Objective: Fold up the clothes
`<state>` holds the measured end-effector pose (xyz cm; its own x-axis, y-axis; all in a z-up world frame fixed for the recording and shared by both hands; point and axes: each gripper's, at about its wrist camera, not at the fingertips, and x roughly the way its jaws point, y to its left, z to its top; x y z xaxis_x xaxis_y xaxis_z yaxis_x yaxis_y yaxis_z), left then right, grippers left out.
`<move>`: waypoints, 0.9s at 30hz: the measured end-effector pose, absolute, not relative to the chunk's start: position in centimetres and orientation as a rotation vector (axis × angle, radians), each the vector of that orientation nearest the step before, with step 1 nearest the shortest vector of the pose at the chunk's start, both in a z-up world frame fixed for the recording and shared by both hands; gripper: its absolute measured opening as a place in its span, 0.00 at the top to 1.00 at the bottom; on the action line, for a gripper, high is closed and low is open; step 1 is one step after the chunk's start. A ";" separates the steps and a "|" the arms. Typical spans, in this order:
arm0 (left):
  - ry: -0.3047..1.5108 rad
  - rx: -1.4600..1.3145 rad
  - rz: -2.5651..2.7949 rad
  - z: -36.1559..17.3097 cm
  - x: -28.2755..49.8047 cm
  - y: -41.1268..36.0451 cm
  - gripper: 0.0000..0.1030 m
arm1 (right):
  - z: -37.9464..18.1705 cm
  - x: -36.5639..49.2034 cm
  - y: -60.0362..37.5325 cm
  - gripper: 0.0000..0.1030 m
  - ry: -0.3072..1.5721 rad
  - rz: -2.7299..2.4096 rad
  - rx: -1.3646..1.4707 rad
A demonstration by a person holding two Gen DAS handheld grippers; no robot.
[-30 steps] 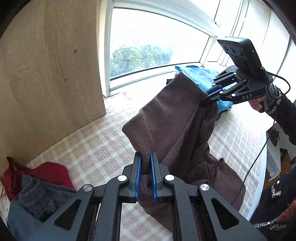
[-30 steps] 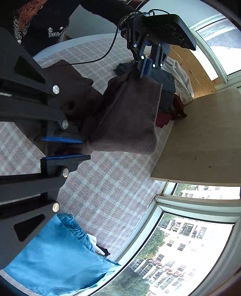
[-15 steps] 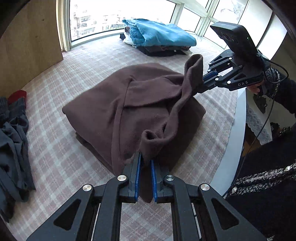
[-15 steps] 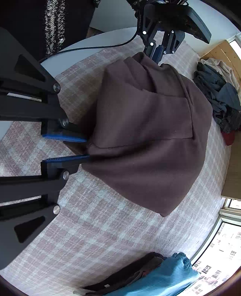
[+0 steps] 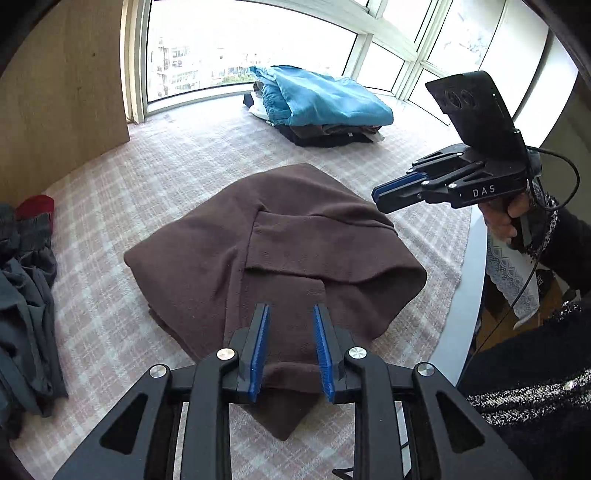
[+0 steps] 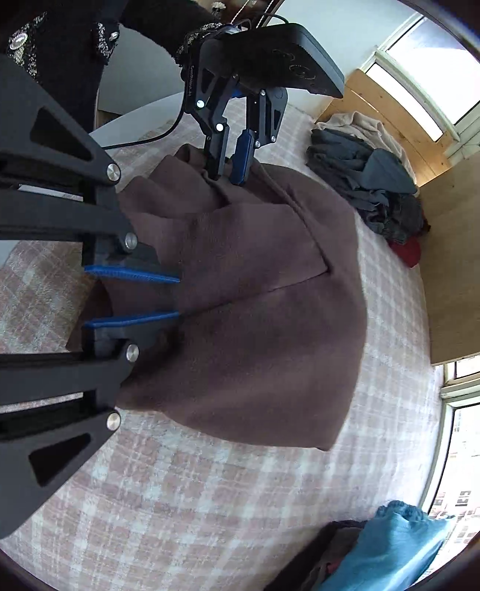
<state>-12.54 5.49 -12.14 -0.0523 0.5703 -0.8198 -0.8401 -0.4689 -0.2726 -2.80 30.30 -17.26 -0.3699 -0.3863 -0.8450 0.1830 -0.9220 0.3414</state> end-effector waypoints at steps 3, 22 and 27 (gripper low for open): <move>0.308 -1.199 1.695 -15.9 -12.3 4.6 0.78 | -17.8 -1.6 31.3 0.84 -0.374 -2.336 1.521; -0.120 -1.625 2.005 -18.0 -19.1 1.8 0.33 | -21.3 -4.5 37.3 0.20 -0.827 -2.467 1.599; -0.125 -1.640 1.963 -18.6 -18.7 2.5 0.34 | -21.2 -4.6 34.3 0.16 -0.581 -2.484 1.597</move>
<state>-18.73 2.48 -18.63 -0.0831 0.4781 -0.8744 -0.3635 -0.8315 -0.4201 -4.56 34.29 -21.18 -0.4308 -0.3127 -0.8466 -0.0952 -0.9171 0.3872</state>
